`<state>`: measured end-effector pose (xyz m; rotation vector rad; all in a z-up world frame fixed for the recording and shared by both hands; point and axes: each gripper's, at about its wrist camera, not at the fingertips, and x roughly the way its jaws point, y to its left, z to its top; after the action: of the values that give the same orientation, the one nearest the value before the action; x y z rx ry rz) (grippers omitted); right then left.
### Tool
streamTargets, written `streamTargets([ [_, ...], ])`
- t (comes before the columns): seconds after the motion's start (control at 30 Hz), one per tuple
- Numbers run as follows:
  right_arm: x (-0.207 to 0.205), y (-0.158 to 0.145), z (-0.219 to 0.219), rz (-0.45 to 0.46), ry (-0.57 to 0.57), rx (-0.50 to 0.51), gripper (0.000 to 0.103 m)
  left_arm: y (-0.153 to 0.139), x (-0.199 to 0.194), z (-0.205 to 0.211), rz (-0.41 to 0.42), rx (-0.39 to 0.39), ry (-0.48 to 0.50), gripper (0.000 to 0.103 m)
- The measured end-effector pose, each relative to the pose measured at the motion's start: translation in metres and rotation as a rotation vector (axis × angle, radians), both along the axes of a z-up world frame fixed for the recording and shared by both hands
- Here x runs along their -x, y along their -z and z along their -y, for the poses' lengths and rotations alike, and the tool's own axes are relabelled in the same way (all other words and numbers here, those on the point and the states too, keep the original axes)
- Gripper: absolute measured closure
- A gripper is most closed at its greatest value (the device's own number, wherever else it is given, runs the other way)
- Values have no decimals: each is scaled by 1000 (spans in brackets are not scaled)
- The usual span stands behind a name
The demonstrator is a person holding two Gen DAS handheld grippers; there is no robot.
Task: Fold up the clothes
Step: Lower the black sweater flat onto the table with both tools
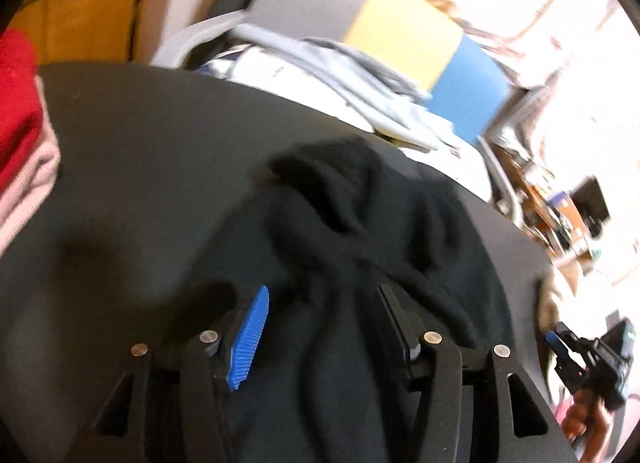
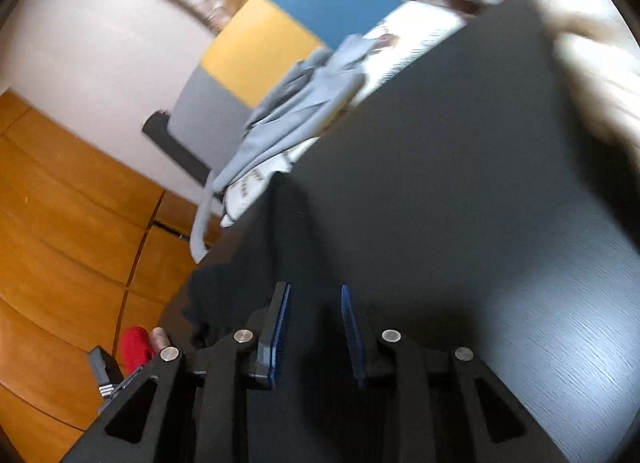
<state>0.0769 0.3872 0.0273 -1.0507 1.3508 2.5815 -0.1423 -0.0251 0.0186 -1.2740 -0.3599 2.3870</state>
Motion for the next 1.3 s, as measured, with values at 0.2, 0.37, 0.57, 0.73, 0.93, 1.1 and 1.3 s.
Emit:
streamTargets([
  [0.2, -79, 21, -2, 99, 12, -11, 76, 23, -56, -39, -44, 207, 127, 46],
  [0.37, -105, 44, 22, 99, -62, 51, 76, 33, -63, -41, 3, 206, 76, 46],
  [0.57, -74, 60, 55, 120, -150, 67, 76, 18, -76, -53, 77, 47, 134, 43],
  [0.73, -23, 62, 78, 101, -167, 86, 90, 5, -73, -75, 96, -32, 207, 39],
  [0.93, 19, 16, 133, -70, -280, -106, 95, -30, -19, -101, 80, -67, 228, 28],
  [1.1, 30, 6, 211, -120, -519, -347, 95, -46, 13, -139, 72, 3, 345, 18],
  [1.3, 29, 36, 243, -56, -580, -399, 95, -14, 10, -198, 13, 404, 461, 15],
])
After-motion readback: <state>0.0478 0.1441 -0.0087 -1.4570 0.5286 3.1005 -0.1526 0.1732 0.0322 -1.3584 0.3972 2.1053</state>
